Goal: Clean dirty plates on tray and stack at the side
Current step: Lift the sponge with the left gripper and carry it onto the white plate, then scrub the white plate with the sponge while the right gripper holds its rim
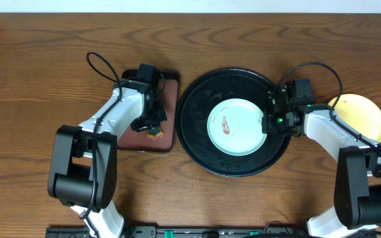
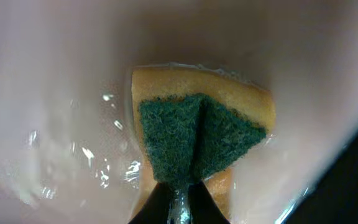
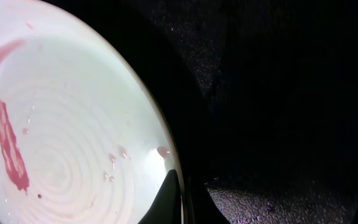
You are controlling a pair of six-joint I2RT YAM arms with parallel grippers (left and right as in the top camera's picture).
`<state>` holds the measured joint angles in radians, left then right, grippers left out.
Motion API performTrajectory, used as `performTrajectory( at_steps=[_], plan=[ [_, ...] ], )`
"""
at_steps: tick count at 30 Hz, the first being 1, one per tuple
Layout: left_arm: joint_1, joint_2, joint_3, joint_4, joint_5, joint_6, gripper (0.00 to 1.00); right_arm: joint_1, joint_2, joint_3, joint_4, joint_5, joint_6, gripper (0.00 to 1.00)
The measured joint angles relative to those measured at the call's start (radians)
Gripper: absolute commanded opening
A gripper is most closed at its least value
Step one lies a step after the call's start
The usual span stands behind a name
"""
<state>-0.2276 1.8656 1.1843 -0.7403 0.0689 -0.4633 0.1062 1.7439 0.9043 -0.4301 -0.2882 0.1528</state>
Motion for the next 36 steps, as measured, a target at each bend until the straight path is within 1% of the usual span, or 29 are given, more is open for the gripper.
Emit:
performTrajectory(
  at_steps=[2, 6, 8, 10, 12, 16, 20, 24, 31, 36],
  plan=[
    [0.0, 0.003, 0.027, -0.07, 0.0, 0.02, 0.08, 0.0, 0.0, 0.0, 0.0, 0.0, 0.0, 0.01],
    [-0.004, 0.017, 0.165, -0.229, 0.01, 0.047, 0.07, 0.0, 0.0, 0.0, 0.0, 0.0, 0.0, 0.01],
    [-0.01, 0.018, 0.256, -0.275, 0.028, 0.06, 0.07, 0.0, 0.0, 0.0, 0.0, 0.0, -0.002, 0.01],
    [-0.028, 0.018, 0.342, -0.29, 0.06, 0.069, 0.08, 0.0, 0.0, 0.0, 0.0, -0.001, -0.004, 0.01],
    [-0.058, 0.018, 0.392, -0.262, 0.1, 0.071, 0.08, 0.0, 0.0, 0.0, 0.0, -0.001, -0.004, 0.01],
    [-0.148, 0.018, 0.406, -0.173, 0.159, 0.057, 0.08, 0.0, 0.0, 0.0, -0.001, -0.001, -0.004, 0.01],
    [-0.257, 0.024, 0.404, -0.073, 0.185, 0.006, 0.08, 0.0, 0.0, 0.0, -0.003, -0.001, -0.004, 0.01],
    [-0.353, 0.067, 0.404, 0.009, 0.2, -0.048, 0.07, 0.0, 0.0, 0.0, -0.014, -0.005, -0.005, 0.01],
    [-0.438, 0.211, 0.399, 0.092, 0.231, -0.115, 0.08, 0.0, 0.0, 0.004, -0.027, -0.008, -0.021, 0.01],
    [-0.462, 0.29, 0.391, 0.186, 0.334, -0.149, 0.08, 0.0, 0.0, 0.005, -0.037, -0.011, -0.026, 0.01]
  ],
)
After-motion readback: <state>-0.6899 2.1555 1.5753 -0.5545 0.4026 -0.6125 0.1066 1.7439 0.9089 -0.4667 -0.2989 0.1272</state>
